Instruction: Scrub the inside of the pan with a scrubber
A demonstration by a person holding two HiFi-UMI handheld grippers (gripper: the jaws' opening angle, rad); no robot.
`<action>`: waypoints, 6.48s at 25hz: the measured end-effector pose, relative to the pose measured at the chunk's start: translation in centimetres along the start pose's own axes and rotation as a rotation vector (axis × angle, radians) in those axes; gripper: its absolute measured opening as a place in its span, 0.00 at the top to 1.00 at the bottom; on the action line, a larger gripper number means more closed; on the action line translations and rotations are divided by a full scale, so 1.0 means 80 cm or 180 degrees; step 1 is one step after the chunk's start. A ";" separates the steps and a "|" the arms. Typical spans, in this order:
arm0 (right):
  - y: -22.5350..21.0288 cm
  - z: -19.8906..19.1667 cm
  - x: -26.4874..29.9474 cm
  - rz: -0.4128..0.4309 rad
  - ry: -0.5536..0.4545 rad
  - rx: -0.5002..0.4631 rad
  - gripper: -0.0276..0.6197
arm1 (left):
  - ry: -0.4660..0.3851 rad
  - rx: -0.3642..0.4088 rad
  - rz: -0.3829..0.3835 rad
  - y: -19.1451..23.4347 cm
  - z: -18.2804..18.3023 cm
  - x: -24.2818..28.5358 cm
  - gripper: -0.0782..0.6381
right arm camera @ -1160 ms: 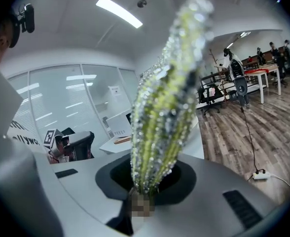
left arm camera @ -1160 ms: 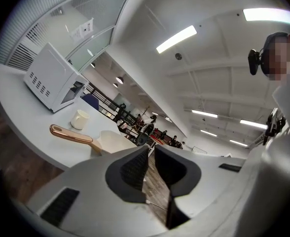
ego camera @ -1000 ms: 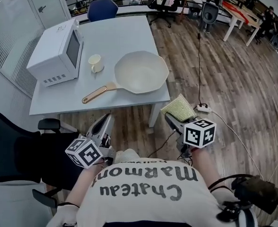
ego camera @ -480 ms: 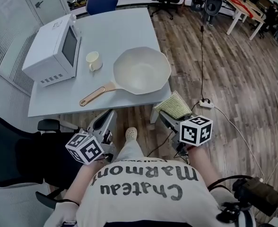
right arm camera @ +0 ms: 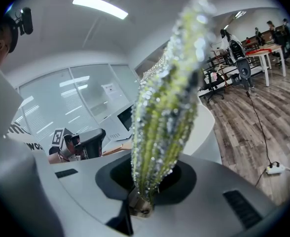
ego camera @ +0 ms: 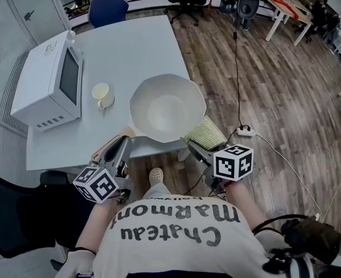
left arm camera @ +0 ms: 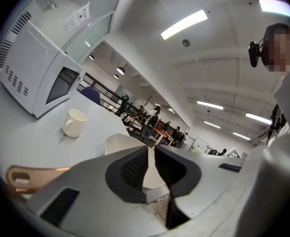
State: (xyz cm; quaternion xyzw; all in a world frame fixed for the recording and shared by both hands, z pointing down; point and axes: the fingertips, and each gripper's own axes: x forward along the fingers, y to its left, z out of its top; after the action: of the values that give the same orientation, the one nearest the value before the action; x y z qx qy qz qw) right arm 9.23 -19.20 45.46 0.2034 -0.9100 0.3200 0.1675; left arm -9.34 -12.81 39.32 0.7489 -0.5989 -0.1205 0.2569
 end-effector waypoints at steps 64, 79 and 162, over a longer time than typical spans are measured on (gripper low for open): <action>-0.004 -0.007 0.343 0.0285 0.2944 -0.2974 0.87 | 0.3698 0.2941 -0.1366 0.135 -0.119 0.074 0.46; -0.067 0.049 0.382 -0.0758 0.2622 -0.2075 0.87 | 0.3836 0.3225 -0.1425 0.146 -0.122 0.071 0.45; -0.081 -0.016 0.328 -0.0795 0.3094 -0.0873 0.86 | 0.3790 0.2917 -0.1317 0.138 -0.114 0.065 0.48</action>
State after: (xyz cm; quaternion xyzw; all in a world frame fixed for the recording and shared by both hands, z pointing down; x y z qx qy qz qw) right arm -10.05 -29.90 61.13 0.1145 -0.7295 0.2329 0.6329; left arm -12.81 -17.22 53.51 0.8154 -0.1983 0.5159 0.1724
